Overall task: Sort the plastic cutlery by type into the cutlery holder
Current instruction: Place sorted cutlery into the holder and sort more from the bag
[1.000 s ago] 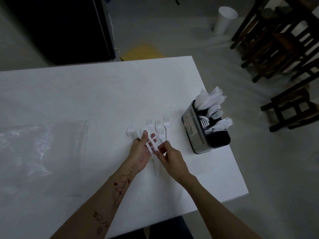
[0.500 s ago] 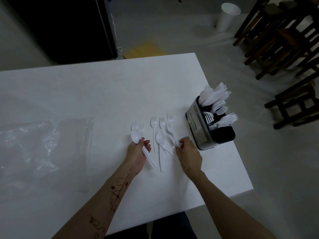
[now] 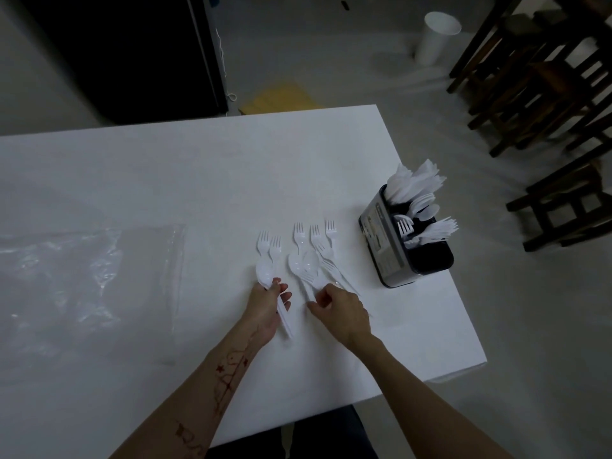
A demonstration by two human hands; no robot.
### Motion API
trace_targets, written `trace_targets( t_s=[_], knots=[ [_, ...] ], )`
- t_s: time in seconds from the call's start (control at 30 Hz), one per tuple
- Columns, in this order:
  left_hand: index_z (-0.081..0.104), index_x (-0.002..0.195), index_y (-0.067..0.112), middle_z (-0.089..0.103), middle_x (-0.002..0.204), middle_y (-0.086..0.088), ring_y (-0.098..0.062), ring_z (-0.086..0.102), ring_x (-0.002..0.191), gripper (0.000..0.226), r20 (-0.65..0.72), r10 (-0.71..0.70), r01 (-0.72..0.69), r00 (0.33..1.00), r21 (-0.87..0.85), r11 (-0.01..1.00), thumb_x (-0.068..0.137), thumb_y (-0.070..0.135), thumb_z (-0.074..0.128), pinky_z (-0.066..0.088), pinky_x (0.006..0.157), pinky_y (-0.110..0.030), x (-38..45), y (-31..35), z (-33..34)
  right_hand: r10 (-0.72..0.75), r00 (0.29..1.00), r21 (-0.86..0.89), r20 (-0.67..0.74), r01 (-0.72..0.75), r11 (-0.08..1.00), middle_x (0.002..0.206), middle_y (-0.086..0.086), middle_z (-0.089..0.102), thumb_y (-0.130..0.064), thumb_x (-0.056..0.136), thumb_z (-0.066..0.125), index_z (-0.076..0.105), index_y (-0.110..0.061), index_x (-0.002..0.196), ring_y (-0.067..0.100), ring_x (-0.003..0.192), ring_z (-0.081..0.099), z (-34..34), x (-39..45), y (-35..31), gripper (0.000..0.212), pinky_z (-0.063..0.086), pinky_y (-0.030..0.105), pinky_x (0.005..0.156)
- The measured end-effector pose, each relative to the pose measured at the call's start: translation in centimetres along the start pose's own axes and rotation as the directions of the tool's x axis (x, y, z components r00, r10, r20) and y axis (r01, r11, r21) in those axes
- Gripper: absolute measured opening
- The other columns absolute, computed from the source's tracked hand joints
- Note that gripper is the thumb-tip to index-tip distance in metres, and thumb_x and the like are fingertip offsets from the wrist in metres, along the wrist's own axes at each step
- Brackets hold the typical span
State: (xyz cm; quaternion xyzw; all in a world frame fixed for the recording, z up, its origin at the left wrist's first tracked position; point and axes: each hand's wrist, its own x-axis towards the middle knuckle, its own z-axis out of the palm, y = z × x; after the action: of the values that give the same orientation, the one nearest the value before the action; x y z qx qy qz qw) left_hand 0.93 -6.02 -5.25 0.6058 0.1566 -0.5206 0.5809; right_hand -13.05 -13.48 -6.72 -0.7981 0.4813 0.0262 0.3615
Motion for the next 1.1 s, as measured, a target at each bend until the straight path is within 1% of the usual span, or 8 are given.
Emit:
trace_targets(
  t_s=[0.23,0.33,0.43,0.6,0.73,0.83,0.93,1.1],
  knots=[
    [0.061,0.099,-0.001,0.065,0.096,-0.013,-0.021,0.065,0.086,0.014,0.175,0.022,-0.025,0.984,0.017,1.000,0.093,0.011,0.057,0.055,0.066,-0.028,-0.7,0.2,-0.3,-0.160,0.985,0.298,0.062,0.135,0.945,0.073,-0.007,0.069,-0.038,0.089,0.066,0.064,-0.021,0.087,0.008,0.066,0.064,0.2,-0.9,-1.2,0.017,0.058,0.032,0.069],
    [0.058,0.099,0.003,0.061,0.089,-0.005,-0.021,0.060,0.089,0.009,0.094,0.035,-0.035,0.995,-0.003,0.999,0.095,0.005,0.050,0.053,0.068,-0.029,-0.7,0.3,-0.1,-0.190,0.979,0.298,0.072,0.161,0.941,0.074,-0.007,0.068,-0.040,0.089,0.067,0.068,-0.019,0.085,0.009,0.065,0.063,0.3,-0.9,-1.7,0.022,0.057,0.031,0.068],
    [0.048,0.125,-0.002,0.059,0.089,-0.002,-0.021,0.056,0.093,0.028,0.005,0.082,-0.082,0.997,0.057,0.995,0.099,0.002,0.041,0.046,0.072,-0.026,0.0,0.5,-0.5,-0.040,0.998,0.114,-0.045,0.045,0.993,0.068,-0.006,0.062,-0.047,0.090,0.062,0.062,-0.016,0.078,0.010,0.060,0.058,0.2,-0.6,-2.0,0.033,0.051,0.028,0.061],
    [0.047,0.126,-0.003,0.057,0.106,-0.011,-0.024,0.058,0.089,0.028,-0.010,0.077,-0.076,0.997,0.077,0.994,0.098,0.004,0.043,0.048,0.076,-0.034,-0.1,0.7,-1.3,0.119,0.993,-0.147,0.005,-0.117,0.982,0.078,-0.004,0.057,-0.048,0.088,0.064,0.057,-0.016,0.091,0.013,0.069,0.055,0.7,-0.1,-2.6,0.033,0.037,0.023,0.058],
    [0.045,0.128,-0.003,0.059,0.092,-0.005,-0.018,0.059,0.080,0.034,-0.019,0.063,-0.061,0.998,0.073,0.995,0.097,0.009,0.049,0.049,0.070,-0.027,0.0,0.5,-1.9,0.191,0.980,0.164,0.062,-0.199,0.966,0.078,0.001,0.069,-0.033,0.085,0.068,0.062,-0.013,0.085,0.015,0.067,0.064,0.1,0.2,-2.4,0.021,0.050,0.027,0.060],
    [0.043,0.129,-0.004,0.060,0.097,-0.006,-0.020,0.058,0.086,0.034,0.004,0.042,-0.042,0.999,0.076,0.996,0.099,0.011,0.046,0.049,0.075,-0.028,-0.2,0.7,-1.8,0.134,0.950,0.470,0.284,-0.259,0.844,0.080,0.001,0.076,-0.032,0.087,0.071,0.064,-0.010,0.090,0.010,0.059,0.065,-1.4,-0.3,-2.8,0.024,0.041,0.018,0.045],
    [0.047,0.125,0.001,0.059,0.111,-0.012,-0.026,0.056,0.105,0.031,0.058,0.009,-0.011,0.998,0.025,1.000,0.098,0.015,0.049,0.045,0.089,-0.035,-0.6,1.0,-1.6,0.006,0.961,0.475,0.276,-0.142,0.868,0.077,0.002,0.075,-0.032,0.084,0.075,0.065,-0.009,0.090,0.008,0.058,0.063,-1.8,-0.9,-3.3,0.026,0.040,0.015,0.044],
    [0.059,0.106,0.003,0.062,0.107,-0.014,-0.022,0.061,0.094,0.018,0.136,-0.007,0.003,0.991,0.030,1.000,0.093,0.016,0.057,0.052,0.075,-0.033,-1.0,1.2,-1.4,-0.141,0.969,0.311,0.202,0.073,0.948,0.073,-0.003,0.070,-0.030,0.082,0.077,0.066,-0.014,0.086,0.009,0.059,0.065,-0.9,-1.0,-3.2,0.020,0.054,0.019,0.060]
  ],
)
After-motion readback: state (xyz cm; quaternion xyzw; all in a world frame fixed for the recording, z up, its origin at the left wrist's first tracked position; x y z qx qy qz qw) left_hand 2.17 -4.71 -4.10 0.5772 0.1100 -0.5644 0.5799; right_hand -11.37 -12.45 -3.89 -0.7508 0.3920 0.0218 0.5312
